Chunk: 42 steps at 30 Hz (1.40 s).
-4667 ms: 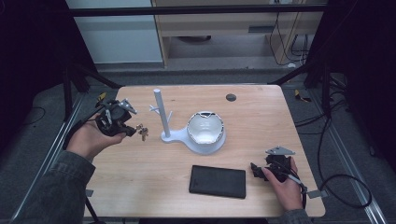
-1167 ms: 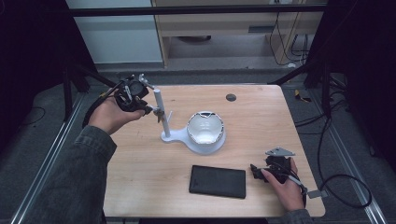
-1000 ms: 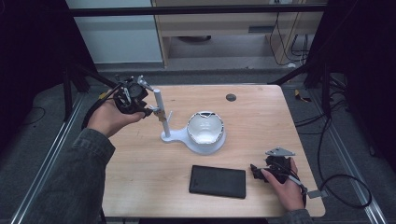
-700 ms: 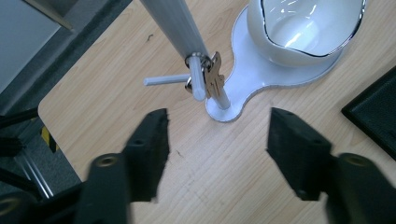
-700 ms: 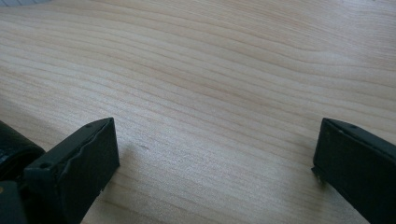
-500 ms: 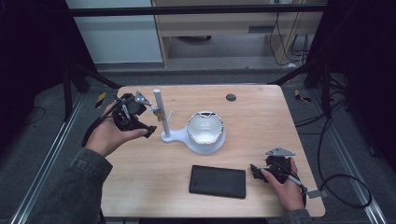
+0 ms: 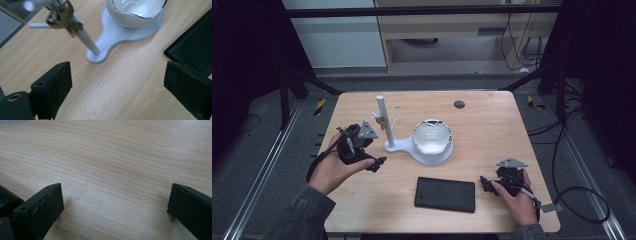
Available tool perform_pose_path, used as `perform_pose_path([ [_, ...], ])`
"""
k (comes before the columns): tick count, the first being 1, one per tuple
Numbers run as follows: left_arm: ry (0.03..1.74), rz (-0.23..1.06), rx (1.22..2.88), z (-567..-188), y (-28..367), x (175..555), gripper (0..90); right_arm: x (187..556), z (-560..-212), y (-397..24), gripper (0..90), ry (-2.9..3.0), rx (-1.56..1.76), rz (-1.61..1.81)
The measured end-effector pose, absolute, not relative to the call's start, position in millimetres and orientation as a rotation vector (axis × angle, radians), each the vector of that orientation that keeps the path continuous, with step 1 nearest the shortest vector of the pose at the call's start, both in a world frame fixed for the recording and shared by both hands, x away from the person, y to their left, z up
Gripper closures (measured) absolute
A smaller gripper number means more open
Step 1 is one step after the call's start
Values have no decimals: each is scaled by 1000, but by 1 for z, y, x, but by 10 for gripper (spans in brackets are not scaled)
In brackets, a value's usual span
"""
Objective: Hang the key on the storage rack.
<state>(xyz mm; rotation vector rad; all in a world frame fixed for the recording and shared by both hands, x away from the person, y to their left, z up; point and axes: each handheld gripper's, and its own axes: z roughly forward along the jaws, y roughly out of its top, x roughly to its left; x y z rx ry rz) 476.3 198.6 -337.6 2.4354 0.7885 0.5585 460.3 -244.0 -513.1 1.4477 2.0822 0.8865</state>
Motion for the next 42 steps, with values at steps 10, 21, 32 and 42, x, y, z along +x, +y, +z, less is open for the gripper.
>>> perform_pose_path([
  [10,774,482,2375,-376,189,456,80,460,-513,-244,4,2077,1451,887],
  [21,726,400,2369,-408,169,454,69,458,-513,-245,9,2077,1457,894],
  [32,675,360,2367,-431,150,461,73,458,-513,-247,14,2079,1445,894],
  [42,659,341,2334,-447,142,466,87,446,-505,-249,46,2085,1406,914],
])
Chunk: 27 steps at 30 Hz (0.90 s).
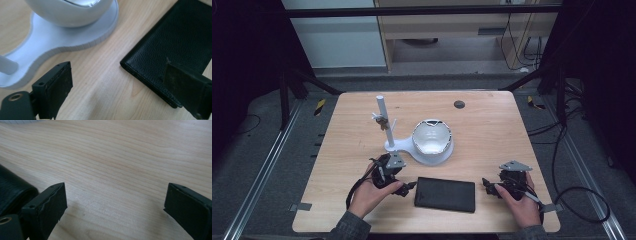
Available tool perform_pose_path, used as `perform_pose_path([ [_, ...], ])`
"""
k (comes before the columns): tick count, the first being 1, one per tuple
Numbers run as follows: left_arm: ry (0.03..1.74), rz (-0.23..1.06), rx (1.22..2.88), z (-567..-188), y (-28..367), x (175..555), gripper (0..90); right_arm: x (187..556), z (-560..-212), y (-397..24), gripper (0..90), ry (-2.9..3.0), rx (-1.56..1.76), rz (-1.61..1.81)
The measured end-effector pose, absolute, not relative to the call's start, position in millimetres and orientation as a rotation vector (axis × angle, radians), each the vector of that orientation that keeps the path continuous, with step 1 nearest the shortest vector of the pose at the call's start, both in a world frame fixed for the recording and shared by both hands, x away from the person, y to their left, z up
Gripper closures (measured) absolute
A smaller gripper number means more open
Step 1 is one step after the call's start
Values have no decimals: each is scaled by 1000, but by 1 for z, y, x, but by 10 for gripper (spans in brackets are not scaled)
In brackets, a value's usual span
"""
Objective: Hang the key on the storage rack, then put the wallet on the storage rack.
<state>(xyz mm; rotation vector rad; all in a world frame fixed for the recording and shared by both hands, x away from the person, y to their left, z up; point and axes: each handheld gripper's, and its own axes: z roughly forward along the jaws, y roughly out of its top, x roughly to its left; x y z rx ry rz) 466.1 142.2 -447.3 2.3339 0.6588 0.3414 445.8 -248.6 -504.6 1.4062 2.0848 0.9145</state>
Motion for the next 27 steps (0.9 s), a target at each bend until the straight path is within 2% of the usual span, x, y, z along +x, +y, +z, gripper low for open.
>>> perform_pose_path([
  [10,611,332,2368,-447,137,450,92,425,-489,-256,39,2063,1348,1006],
  [13,617,331,2385,-448,142,446,137,420,-490,-253,43,2100,1303,1018],
  [20,592,302,2465,-457,149,438,329,411,-487,-241,142,2141,1201,1031],
  [23,584,283,2475,-459,151,433,407,412,-486,-240,149,2142,1182,1036],
  [27,555,246,2492,-462,151,427,607,412,-487,-239,153,2145,1186,1025],
])
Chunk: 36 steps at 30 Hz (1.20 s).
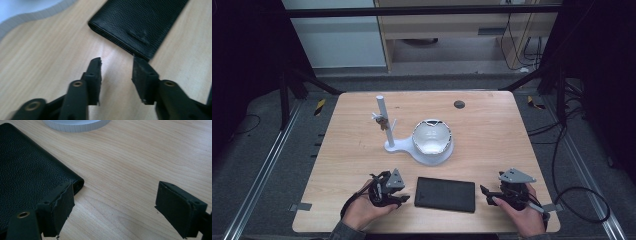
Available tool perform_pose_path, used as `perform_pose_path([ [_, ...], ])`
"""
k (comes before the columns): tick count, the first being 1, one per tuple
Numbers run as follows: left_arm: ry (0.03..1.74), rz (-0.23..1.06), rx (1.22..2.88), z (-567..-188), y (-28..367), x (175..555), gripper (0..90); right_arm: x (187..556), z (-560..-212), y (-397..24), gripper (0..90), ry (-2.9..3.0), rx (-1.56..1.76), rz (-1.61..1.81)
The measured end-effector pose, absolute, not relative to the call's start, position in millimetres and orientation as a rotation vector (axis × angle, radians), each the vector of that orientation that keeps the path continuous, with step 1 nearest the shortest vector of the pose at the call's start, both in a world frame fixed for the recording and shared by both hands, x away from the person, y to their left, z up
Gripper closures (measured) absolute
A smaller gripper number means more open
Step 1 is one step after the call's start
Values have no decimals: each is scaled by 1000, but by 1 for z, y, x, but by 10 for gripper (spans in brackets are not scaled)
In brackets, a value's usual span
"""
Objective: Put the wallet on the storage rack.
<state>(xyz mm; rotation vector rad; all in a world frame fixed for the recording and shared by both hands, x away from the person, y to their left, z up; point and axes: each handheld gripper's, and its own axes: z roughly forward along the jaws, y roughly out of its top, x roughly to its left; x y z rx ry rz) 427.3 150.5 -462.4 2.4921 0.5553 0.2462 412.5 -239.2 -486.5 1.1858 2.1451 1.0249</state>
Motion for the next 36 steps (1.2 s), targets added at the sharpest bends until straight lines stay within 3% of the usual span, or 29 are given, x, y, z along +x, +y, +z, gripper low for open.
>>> perform_pose_path([
  [5,531,195,2516,-467,145,423,826,413,-487,-239,149,2142,1200,1021],
  [8,522,175,2529,-468,142,422,894,413,-487,-240,146,2144,1201,1023],
  [36,479,138,2576,-478,130,420,900,413,-486,-236,139,2161,1189,1025],
])
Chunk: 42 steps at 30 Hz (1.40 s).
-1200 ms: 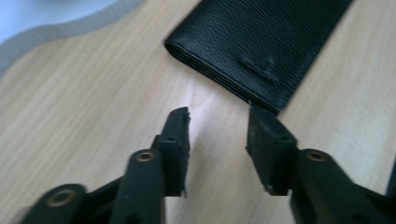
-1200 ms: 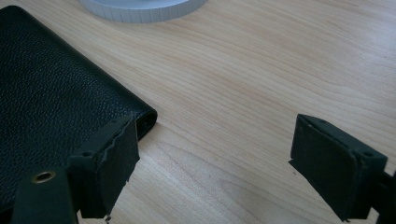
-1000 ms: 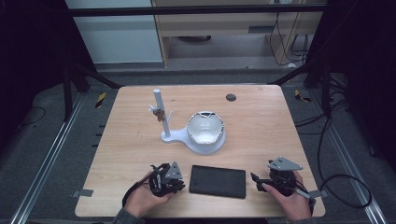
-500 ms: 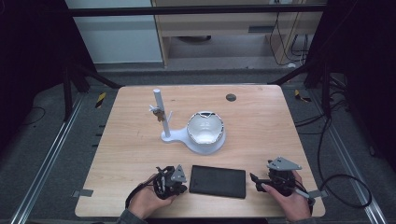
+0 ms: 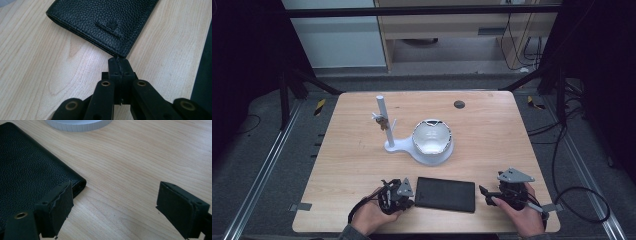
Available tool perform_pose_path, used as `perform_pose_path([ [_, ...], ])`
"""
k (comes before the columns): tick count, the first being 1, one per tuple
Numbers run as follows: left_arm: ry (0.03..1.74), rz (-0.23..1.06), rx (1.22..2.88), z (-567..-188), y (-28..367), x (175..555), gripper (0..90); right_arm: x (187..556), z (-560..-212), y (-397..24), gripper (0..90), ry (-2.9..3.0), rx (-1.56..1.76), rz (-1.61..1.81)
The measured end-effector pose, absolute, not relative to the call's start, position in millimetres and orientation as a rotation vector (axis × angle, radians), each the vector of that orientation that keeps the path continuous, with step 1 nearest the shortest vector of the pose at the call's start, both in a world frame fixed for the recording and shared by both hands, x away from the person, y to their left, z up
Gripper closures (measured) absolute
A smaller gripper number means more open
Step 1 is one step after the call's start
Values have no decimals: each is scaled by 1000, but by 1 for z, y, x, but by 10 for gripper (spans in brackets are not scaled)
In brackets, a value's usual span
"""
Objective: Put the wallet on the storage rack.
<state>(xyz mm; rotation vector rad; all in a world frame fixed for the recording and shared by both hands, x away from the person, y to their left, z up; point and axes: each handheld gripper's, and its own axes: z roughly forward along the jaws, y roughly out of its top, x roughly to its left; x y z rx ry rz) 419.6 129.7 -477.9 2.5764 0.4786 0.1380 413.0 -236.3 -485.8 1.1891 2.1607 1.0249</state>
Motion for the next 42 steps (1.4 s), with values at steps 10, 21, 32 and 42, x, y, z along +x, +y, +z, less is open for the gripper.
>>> perform_pose_path([
  [10,502,127,2527,-477,133,420,900,410,-483,-227,138,2185,1140,1054],
  [21,567,127,2407,-469,140,424,899,396,-476,-170,94,2336,903,1113],
  [32,605,134,2351,-459,139,431,899,394,-479,-143,98,2399,800,1075],
  [42,603,135,2336,-449,134,440,899,403,-476,-127,210,2428,728,919],
])
